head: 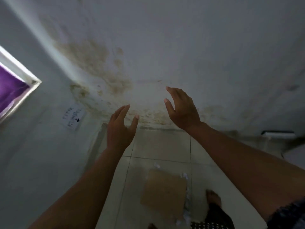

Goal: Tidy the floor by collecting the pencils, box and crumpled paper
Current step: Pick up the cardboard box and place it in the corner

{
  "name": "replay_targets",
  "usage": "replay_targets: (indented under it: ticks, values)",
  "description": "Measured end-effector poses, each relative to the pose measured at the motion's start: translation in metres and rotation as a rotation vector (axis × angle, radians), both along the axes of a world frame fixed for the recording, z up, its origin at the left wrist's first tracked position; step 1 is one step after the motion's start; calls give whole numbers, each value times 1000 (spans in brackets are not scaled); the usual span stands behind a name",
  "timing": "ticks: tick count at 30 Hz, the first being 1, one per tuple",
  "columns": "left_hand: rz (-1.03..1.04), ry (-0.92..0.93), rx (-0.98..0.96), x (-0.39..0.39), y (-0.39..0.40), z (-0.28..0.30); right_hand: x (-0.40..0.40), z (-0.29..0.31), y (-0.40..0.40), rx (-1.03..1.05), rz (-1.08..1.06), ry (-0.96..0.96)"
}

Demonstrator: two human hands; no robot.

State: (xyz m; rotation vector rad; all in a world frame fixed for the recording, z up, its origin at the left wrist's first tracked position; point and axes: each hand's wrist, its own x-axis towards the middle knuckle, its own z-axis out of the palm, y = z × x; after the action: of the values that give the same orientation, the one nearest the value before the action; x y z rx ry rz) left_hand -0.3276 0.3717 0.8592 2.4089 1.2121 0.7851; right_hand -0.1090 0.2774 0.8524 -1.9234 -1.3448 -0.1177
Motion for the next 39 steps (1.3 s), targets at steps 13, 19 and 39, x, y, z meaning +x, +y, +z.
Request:
replay_targets:
  ticks: [13, 19, 39]
  values:
    - [-229, 103, -181, -74, -44, -86, -110, -85, -101, -215, -293, 171]
    - [-235, 188, -286, -94, -63, -154, -140, -159, -133, -308, -314, 241]
    - [-115, 294, -514, -86, -60, -530, -159, -532, -142, -396, -542, 545]
